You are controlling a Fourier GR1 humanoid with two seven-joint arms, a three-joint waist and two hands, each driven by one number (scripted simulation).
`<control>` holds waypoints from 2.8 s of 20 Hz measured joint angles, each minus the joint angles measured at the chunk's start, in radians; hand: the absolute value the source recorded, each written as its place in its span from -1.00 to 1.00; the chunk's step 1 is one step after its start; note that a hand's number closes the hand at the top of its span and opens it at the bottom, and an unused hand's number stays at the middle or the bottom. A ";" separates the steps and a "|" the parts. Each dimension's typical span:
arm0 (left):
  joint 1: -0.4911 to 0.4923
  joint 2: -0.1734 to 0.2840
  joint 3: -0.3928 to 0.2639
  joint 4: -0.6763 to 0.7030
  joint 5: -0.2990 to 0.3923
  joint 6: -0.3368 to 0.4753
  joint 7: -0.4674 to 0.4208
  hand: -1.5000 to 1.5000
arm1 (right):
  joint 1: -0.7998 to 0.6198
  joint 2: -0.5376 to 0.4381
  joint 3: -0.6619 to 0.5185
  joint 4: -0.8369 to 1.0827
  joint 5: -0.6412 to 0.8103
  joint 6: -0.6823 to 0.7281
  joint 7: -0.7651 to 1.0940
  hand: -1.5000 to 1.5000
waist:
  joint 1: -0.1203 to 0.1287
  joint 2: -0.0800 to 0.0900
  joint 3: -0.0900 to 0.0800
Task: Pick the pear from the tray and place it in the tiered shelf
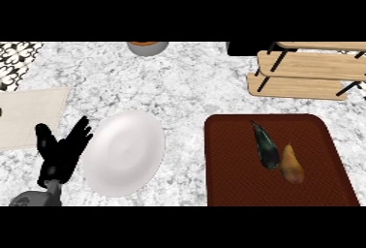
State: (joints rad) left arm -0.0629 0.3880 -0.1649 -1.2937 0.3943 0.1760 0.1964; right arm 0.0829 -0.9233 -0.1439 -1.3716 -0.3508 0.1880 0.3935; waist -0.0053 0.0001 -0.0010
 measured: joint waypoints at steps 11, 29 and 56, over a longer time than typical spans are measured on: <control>-0.014 -0.022 0.002 -0.016 -0.028 -0.009 0.029 0.00 | -0.249 -0.011 0.159 -0.141 -0.033 0.066 0.468 -1.00 | 0.022 0.001 0.000; -0.003 -0.046 0.045 -0.002 -0.060 -0.044 0.020 0.00 | -0.553 0.229 0.449 0.105 0.237 0.015 0.658 -1.00 | 0.016 0.001 0.000; 0.029 -0.088 0.092 -0.029 -0.122 -0.071 0.037 0.00 | -0.493 0.361 0.549 0.201 0.489 -0.010 0.684 -1.00 | 0.008 0.000 0.001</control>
State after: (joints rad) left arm -0.0340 0.3005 -0.0730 -1.3222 0.2728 0.1046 0.2333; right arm -0.4100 -0.5627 0.4051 -1.1705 0.1380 0.1783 1.0777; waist 0.0031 -0.0003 -0.0002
